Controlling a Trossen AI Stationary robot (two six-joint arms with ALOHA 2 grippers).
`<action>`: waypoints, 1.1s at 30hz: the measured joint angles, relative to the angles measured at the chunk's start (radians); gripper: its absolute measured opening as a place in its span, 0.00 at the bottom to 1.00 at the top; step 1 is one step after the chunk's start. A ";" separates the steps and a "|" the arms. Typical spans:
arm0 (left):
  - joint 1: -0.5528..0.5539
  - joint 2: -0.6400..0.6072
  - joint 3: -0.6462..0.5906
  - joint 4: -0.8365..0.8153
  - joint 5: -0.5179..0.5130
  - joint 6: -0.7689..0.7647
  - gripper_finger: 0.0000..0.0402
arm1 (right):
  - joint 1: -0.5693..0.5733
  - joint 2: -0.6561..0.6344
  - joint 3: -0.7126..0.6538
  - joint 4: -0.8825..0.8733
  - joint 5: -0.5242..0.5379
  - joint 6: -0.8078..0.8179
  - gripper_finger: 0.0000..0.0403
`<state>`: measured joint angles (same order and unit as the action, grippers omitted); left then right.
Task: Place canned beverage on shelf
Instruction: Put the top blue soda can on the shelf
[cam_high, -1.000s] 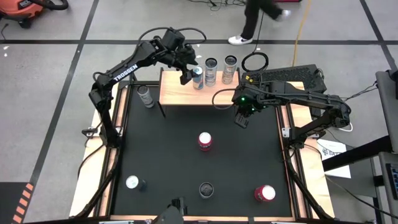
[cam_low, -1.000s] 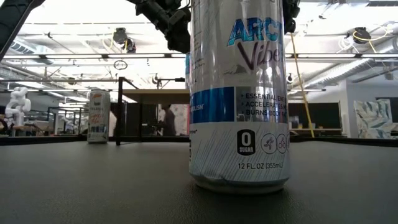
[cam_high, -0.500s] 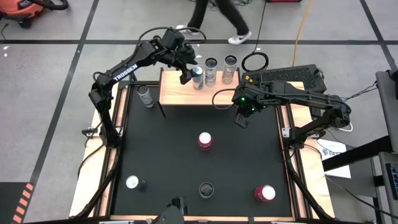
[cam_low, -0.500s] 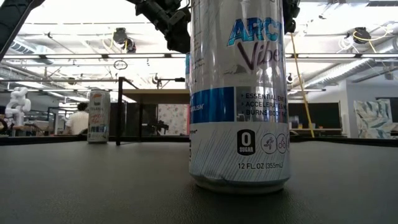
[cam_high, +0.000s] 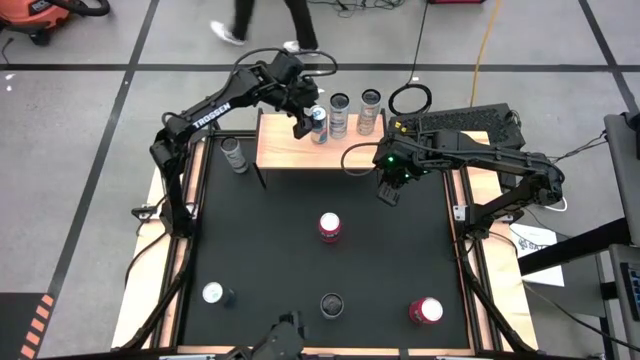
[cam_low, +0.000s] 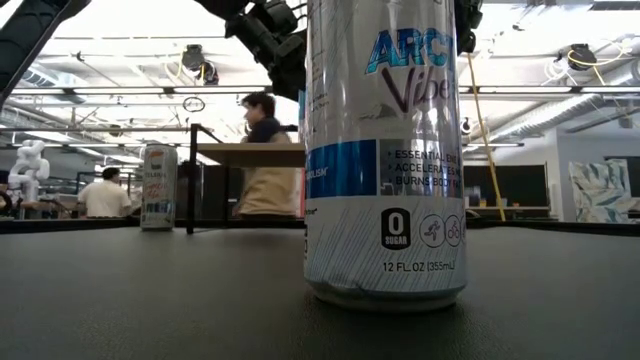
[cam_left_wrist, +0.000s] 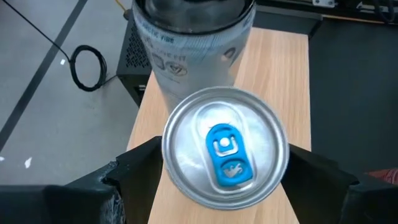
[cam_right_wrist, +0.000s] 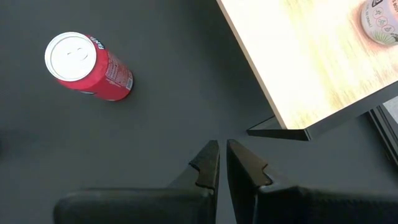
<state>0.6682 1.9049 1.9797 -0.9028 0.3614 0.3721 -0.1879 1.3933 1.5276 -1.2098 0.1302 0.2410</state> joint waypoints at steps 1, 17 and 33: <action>0.000 0.000 0.000 0.001 -0.001 0.001 0.75 | 0.000 0.000 0.000 0.000 0.000 -0.001 0.03; 0.001 0.000 0.000 -0.034 -0.033 0.036 0.75 | 0.000 0.000 0.000 0.000 0.000 -0.002 0.03; 0.001 0.000 0.000 -0.071 -0.033 0.080 0.64 | 0.000 0.000 0.000 0.001 0.000 -0.002 0.03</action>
<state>0.6693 1.9045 1.9800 -0.9733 0.3282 0.4526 -0.1880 1.3933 1.5276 -1.2091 0.1303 0.2386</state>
